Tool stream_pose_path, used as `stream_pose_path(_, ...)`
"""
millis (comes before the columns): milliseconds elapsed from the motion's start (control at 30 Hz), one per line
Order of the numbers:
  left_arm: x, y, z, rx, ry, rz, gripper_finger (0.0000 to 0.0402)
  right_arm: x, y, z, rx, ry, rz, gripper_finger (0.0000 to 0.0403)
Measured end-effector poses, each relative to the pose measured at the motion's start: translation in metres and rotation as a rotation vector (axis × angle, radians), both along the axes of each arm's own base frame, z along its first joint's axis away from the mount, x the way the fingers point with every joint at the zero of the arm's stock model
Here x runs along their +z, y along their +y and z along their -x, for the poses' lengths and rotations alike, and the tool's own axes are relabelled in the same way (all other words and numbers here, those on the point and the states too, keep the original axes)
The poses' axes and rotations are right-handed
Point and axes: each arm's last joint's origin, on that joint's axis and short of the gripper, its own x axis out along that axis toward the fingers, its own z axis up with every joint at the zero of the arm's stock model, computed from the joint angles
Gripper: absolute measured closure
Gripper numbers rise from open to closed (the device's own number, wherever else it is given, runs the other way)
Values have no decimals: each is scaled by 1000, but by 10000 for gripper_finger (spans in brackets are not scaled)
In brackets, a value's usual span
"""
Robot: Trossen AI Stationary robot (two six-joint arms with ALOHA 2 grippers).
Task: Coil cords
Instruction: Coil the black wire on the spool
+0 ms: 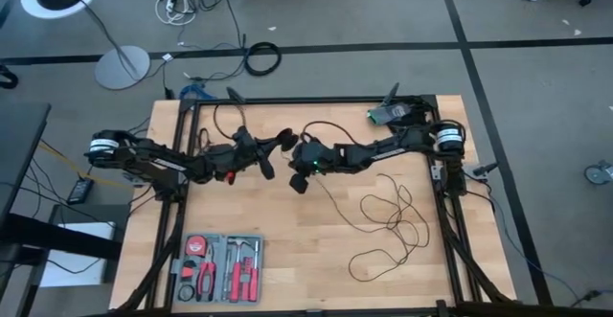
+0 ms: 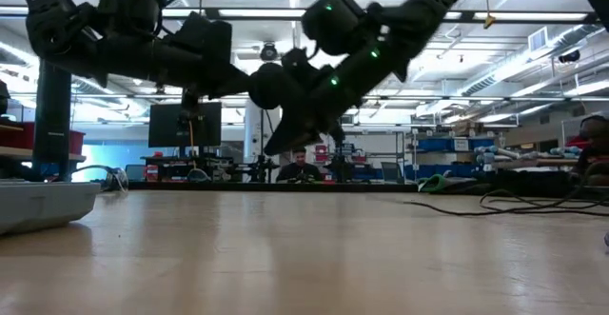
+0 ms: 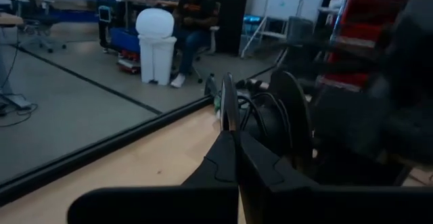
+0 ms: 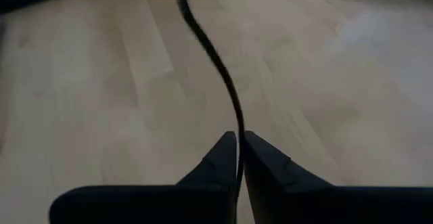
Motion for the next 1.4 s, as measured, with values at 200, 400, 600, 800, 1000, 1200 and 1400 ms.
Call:
stream_pose_path(200, -12, -2, 17, -6, -56, 35, 401, -24, 12, 23, 14, -191, -11, 366)
stream_pose_path(400, -15, -3, 23, -8, -80, 49, 401, -35, 13, 36, 3, -220, -33, 367)
stream_pose_path(600, -15, -3, 23, -7, -82, 49, 401, -42, 14, 38, 8, -156, -38, 367)
stream_pose_path(800, -14, -3, 23, -7, -86, 48, 401, -47, 13, 41, -28, -99, -42, 398)
stream_pose_path(1000, -15, -4, 23, -47, -66, 40, 401, -26, 1, 45, -78, -126, -28, 401)
stream_pose_path(1200, -15, -6, 22, -143, -54, 22, 401, -2, -34, 65, -192, -51, -51, 402)
stream_pose_path(1400, -18, -7, 21, -164, -13, 3, 401, 28, -54, 78, -196, -89, -28, 402)
